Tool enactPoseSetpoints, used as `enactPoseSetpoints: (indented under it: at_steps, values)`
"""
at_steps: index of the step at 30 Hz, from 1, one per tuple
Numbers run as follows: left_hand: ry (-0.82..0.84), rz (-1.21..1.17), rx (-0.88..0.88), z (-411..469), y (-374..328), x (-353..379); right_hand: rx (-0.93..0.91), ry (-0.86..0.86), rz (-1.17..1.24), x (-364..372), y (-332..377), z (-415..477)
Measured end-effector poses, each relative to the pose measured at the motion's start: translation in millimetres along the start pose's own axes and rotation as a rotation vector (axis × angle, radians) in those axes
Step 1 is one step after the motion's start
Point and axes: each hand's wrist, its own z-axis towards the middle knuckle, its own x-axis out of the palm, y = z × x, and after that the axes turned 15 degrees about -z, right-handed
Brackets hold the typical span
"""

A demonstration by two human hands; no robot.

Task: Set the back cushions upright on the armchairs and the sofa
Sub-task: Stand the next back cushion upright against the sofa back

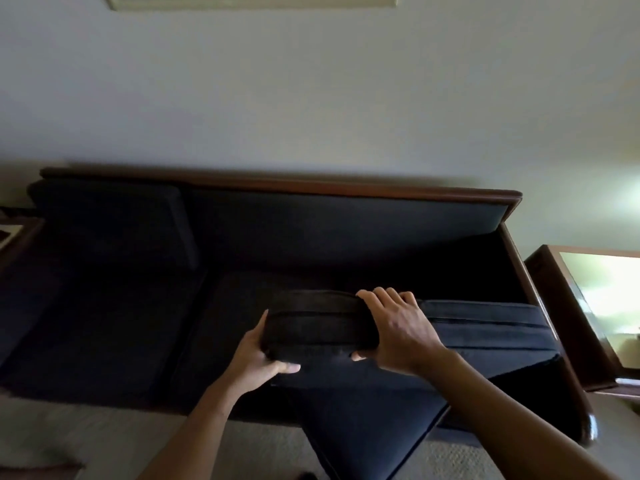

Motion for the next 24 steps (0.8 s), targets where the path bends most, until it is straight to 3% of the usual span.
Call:
enactPoseSetpoints:
  at_steps: [7, 11, 14, 18, 21, 24]
  values:
    - [-0.036, 0.111, 0.337, -17.9, -116.5, -10.4, 0.189, -0.277, 0.346, -51.5, -50.1, -27.6]
    - [0.017, 0.312, 0.526, -19.1, -194.7, 5.0, 0.353, -0.245, 0.681, -63.6, -77.2, -51.9]
    - [0.105, 0.512, 0.588, -8.5, -227.7, 38.8, 0.411, -0.198, 0.796, -46.2, -87.6, -69.3]
    - [0.177, 0.789, 0.583, 2.6, -226.0, 99.1, 0.411, -0.178, 0.864, -15.8, -93.0, -88.9]
    - [0.159, 0.877, 0.675, 15.4, -218.8, 134.8, 0.510, -0.284, 0.953, -19.3, -100.4, -100.8]
    - [0.180, 0.969, 0.709, 19.6, -217.2, 152.6, 0.489, -0.385, 0.638, -41.9, -115.1, -95.5]
